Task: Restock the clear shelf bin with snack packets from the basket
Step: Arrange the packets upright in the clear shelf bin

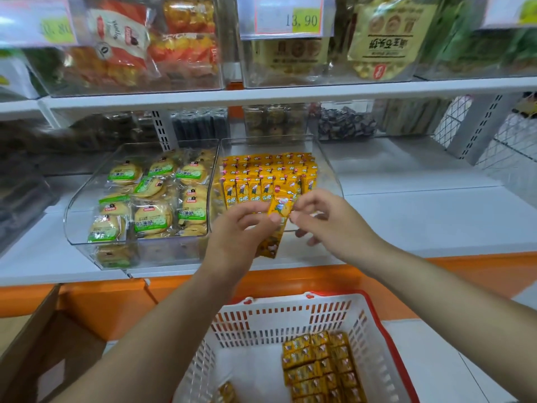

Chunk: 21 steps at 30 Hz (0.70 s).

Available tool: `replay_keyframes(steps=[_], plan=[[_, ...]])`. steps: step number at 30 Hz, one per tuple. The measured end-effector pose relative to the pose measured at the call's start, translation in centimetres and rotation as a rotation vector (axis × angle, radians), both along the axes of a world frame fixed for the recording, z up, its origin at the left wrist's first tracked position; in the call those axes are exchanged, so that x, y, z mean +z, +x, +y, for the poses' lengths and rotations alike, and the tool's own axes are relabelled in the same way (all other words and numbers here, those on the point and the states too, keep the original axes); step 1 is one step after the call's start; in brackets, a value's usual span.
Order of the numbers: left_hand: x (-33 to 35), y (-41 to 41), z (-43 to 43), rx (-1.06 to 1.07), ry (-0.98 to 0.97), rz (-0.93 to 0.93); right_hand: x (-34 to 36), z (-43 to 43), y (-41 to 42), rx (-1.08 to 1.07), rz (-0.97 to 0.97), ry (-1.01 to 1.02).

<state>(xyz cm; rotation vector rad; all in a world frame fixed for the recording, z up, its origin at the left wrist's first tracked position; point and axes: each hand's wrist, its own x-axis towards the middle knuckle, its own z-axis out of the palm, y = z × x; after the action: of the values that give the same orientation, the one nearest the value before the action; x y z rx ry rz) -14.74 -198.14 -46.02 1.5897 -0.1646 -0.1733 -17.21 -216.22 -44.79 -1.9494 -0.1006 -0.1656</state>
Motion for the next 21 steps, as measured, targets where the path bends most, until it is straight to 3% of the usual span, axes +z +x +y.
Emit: replay_keyframes(steps=[2,9,15,21], plan=[[0.2,-0.3,-0.6,-0.012,0.026,-0.068,0.4,-0.5,0.1,0.019,0.03,0.131],[1.4,0.5,-2.5,-0.126,0.179,-0.198,1.0,-3.6,0.4,0.069,-0.039,0.049],[1.4,8.8,-3.5,-0.04,0.606,-0.37,2.4,-7.5,3.9,-0.1,-0.165,-0.357],[-1.3,16.3,-6.0,-0.069,1.078,-0.632,2.9,-7.4,11.1,0.019,-0.179,-0.707]])
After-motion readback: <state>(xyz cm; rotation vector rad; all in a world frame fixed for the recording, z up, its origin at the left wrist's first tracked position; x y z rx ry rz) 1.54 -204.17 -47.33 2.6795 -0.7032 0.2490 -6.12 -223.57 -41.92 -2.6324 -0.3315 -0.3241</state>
